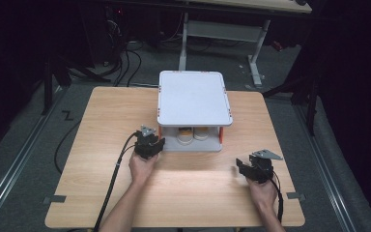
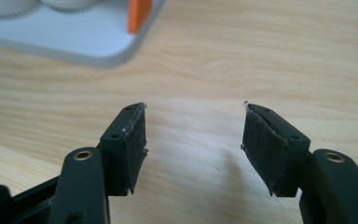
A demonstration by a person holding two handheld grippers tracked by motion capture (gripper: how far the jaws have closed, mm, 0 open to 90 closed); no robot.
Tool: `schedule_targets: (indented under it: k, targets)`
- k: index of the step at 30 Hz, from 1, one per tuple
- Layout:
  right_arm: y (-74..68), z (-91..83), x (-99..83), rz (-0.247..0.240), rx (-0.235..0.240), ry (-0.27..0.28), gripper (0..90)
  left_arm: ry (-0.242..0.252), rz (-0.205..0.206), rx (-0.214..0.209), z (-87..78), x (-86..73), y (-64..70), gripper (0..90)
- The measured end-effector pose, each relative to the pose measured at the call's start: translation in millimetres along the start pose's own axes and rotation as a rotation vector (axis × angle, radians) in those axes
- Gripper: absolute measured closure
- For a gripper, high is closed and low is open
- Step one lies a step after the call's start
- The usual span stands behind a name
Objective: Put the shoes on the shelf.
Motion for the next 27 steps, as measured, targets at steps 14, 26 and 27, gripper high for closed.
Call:
schedule_targets:
  k: [14, 26, 27]
  targets:
    - [9.7, -0.3, -10.0, -0.015, -0.031, -0.032, 37.5, -0.017, 0.036, -0.016, -32.0, -2.6, 4.5, 46.4]
    - [9.5, -0.3, -10.0, -0.015, -0.029, -0.033, 36.8, -0.044, 0.027, 0.028, -82.1, -29.0, 0.4, 42.2]
    - [9.5, -0.3, -10.0, -0.015, -0.029, -0.033, 36.8, -0.044, 0.023, 0.030, -84.1, -30.8, 0.1, 41.9]
Point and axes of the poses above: each handheld gripper's, and its own axes: z roughly forward along the jaws, x roughly out of its top, y roughly to its right, the point moved 3 cm from there along z, roughly forward along the jaws, and after that the axes turned 13 degrees about y, right-handed, at the moved point
